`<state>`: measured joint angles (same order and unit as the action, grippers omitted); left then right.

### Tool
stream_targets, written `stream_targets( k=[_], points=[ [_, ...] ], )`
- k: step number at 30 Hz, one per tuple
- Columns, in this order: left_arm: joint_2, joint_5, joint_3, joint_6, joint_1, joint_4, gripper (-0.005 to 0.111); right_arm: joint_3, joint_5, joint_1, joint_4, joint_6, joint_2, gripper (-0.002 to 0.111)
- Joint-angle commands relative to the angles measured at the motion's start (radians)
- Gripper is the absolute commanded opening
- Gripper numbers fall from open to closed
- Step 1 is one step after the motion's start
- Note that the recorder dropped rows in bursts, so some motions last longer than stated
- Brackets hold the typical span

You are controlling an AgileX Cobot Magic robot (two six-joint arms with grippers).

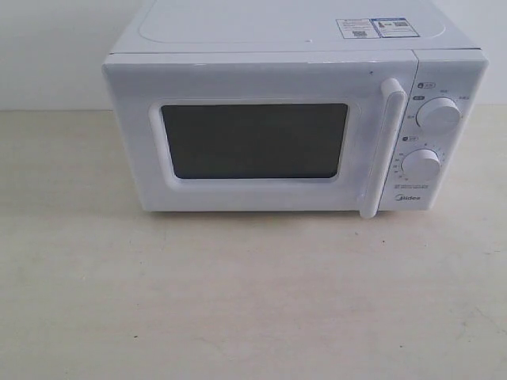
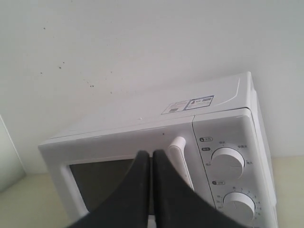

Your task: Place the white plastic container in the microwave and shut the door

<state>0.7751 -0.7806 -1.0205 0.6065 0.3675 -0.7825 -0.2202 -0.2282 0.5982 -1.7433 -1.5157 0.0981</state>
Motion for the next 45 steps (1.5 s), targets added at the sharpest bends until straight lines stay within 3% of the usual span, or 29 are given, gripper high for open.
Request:
stream_targets(
  k=[1, 7, 10, 16, 18, 24, 29, 36, 42, 45],
  points=[
    [-0.111, 0.164, 0.108, -0.008, 0.003, -0.051, 0.004, 0.002, 0.008, -0.007, -0.001, 0.001, -0.007, 0.000],
    [-0.263, 0.252, 0.243, -0.008, 0.003, -0.059, 0.004, 0.002, 0.010, -0.007, -0.001, 0.001, -0.007, 0.000],
    [-0.366, 0.192, 0.335, -0.008, 0.003, -0.059, 0.004, 0.002, 0.008, -0.007, -0.001, -0.001, -0.007, 0.000],
    [-0.460, 0.081, 0.357, -0.002, 0.003, -0.046, 0.004, 0.002, 0.008, -0.007, -0.001, 0.000, -0.007, 0.000],
    [-0.509, 0.028, 0.338, -0.025, 0.003, 0.110, 0.004, 0.002, 0.009, -0.007, -0.001, 0.000, -0.007, 0.000],
    [-0.775, 0.093, 0.334, -0.310, 0.003, 0.443, 0.004, 0.002, 0.009, -0.007, -0.001, 0.000, -0.007, 0.000],
    [-0.775, 0.109, 0.307, -0.523, 0.003, 0.721, 0.004, 0.000, 0.013, -0.007, -0.001, 0.000, -0.007, 0.000],
    [-0.775, 0.122, 0.307, -0.577, 0.003, 0.920, 0.004, -0.001, 0.004, -0.007, -0.001, 0.000, -0.007, 0.000],
    [-0.775, 0.122, 0.337, -0.787, 0.001, 1.124, 0.004, -0.001, 0.008, -0.007, -0.001, 0.000, -0.007, 0.000],
    [-0.775, 0.128, 0.405, -0.879, -0.033, 1.204, 0.004, -0.001, 0.008, -0.007, -0.001, 0.000, -0.007, 0.000]
  ],
)
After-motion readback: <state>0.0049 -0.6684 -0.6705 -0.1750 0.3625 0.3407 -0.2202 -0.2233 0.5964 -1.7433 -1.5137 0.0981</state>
